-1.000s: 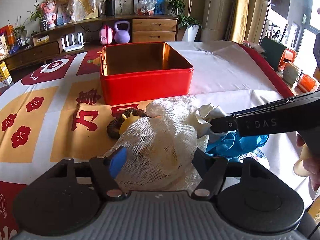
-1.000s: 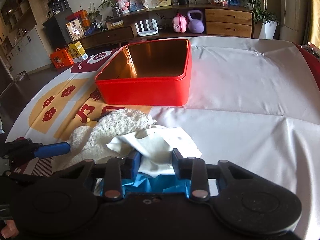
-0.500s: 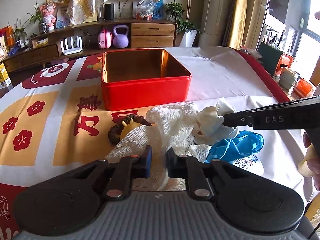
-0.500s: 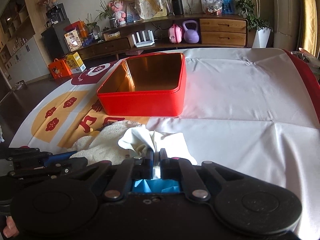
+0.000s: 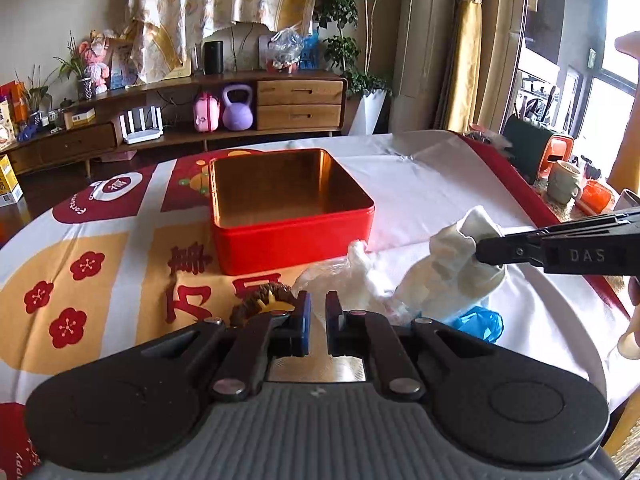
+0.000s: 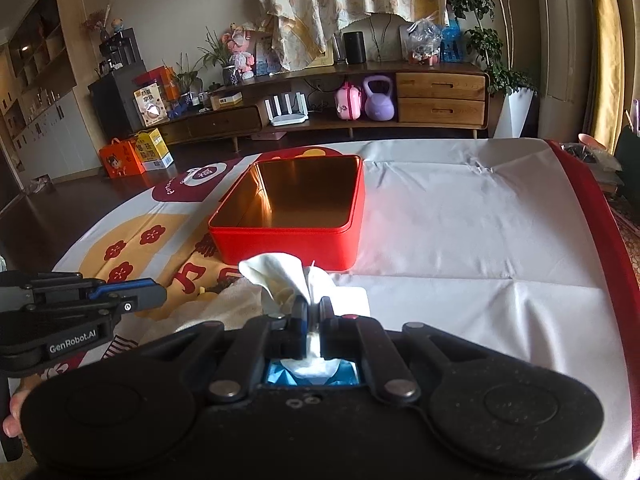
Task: Organize soft objects
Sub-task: 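Grasp the white mesh cloth with the left gripper while the right gripper grasps the white cloth, then lift the mesh cloth and white cloth and carry both toward the red tin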
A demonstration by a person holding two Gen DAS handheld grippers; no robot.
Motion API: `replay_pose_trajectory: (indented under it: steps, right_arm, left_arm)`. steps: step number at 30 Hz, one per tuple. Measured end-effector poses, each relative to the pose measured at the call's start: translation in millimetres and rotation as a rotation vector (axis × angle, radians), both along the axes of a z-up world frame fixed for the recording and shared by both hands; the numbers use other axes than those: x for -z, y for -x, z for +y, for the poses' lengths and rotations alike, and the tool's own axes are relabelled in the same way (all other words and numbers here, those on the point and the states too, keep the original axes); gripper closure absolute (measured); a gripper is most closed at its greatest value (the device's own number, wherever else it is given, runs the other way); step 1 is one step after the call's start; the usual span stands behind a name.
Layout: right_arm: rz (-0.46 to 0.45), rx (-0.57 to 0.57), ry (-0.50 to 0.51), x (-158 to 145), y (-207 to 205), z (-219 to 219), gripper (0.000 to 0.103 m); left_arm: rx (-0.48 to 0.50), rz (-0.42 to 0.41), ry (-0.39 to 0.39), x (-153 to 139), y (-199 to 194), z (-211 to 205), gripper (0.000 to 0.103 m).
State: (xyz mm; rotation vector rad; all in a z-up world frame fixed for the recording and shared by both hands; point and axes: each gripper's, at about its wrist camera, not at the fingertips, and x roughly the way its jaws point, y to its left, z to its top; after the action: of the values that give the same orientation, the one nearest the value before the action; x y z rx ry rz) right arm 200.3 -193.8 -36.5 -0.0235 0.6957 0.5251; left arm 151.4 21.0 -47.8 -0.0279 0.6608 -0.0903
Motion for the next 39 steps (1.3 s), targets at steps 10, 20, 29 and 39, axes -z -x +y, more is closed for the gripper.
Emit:
replay_pose_trajectory:
  steps: [10,20,29,39]
  right_arm:
    - [0.004,-0.001,-0.003,0.4,7.4,-4.8,0.098]
    - [0.014,-0.004,0.0,7.3,6.5,-6.0,0.098]
    - [0.037,0.004,0.001,22.4,2.0,-7.1,0.098]
    - [0.055,0.011,0.001,26.2,-1.1,-9.4,0.098]
  left_arm:
    - [0.023,0.059,0.044,4.0,0.9,5.0,0.097]
    - [0.066,0.06,0.037,13.3,2.3,-4.2,0.025]
    - [0.055,0.099,-0.034,38.3,-15.5,-12.7,0.025]
    - [0.052,0.129,-0.062,51.5,-24.2,-16.1,0.056]
